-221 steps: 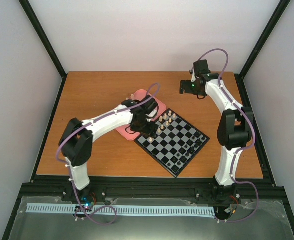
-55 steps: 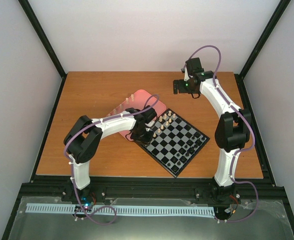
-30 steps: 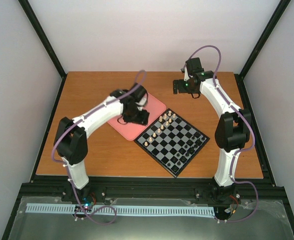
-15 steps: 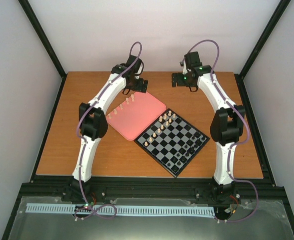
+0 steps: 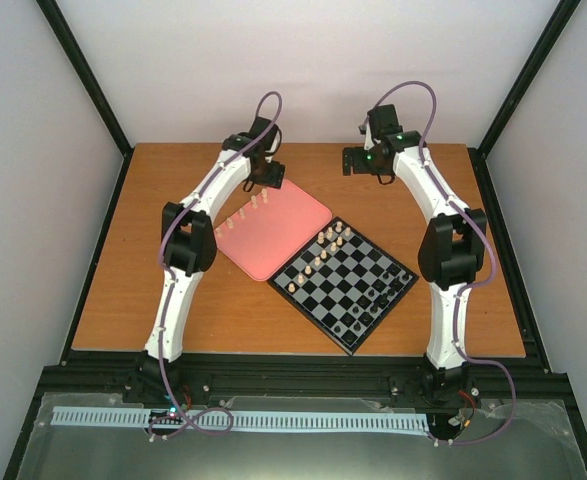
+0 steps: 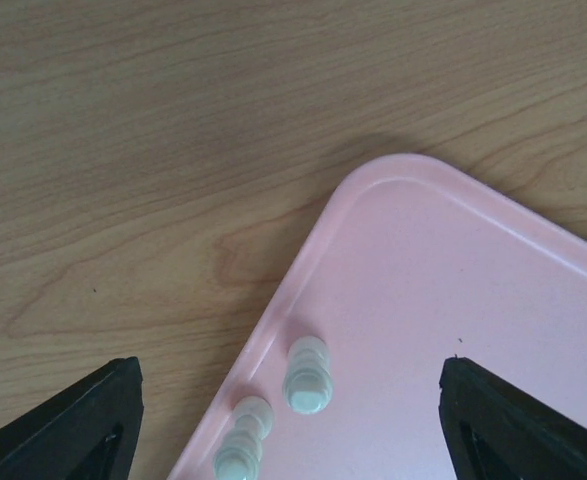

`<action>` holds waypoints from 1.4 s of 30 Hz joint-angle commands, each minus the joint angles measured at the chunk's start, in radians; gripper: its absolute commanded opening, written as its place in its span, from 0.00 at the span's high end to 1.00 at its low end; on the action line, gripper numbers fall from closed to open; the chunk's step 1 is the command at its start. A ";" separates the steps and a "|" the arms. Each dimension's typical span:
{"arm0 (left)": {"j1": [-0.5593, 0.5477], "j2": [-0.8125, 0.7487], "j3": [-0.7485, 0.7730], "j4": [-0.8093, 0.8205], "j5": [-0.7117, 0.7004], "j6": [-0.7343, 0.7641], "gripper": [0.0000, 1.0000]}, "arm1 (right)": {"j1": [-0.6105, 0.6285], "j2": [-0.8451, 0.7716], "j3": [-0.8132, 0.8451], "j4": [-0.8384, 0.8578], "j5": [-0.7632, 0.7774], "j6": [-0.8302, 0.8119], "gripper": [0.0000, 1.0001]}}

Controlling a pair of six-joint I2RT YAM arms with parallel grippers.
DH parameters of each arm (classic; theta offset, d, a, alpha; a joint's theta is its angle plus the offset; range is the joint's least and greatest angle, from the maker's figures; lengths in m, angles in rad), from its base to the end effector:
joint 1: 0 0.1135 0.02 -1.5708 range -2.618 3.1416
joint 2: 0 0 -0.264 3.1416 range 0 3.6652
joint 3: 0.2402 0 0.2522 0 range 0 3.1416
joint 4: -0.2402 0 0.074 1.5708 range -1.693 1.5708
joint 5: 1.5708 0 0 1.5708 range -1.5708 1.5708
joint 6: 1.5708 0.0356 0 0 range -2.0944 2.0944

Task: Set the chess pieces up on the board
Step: Pick up the chess piece from the storage box.

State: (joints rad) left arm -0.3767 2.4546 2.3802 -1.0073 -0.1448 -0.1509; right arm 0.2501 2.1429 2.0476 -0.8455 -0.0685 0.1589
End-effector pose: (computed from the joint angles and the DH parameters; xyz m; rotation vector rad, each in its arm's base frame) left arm 0.4893 -0.1880 0.2261 0.2493 2.6214 0.0130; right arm 0.4616 0.1204 0.2834 -0.1433 2.5228 0.2520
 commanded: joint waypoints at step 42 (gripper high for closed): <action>0.033 0.107 0.071 -0.029 0.098 0.032 0.76 | -0.029 0.050 0.021 -0.015 -0.007 0.002 0.00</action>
State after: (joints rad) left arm -0.3534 2.5481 2.4023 -1.0149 -0.0620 -0.1287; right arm 0.2203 2.1799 2.0487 -0.8501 -0.0727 0.1585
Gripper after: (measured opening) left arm 0.253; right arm 1.000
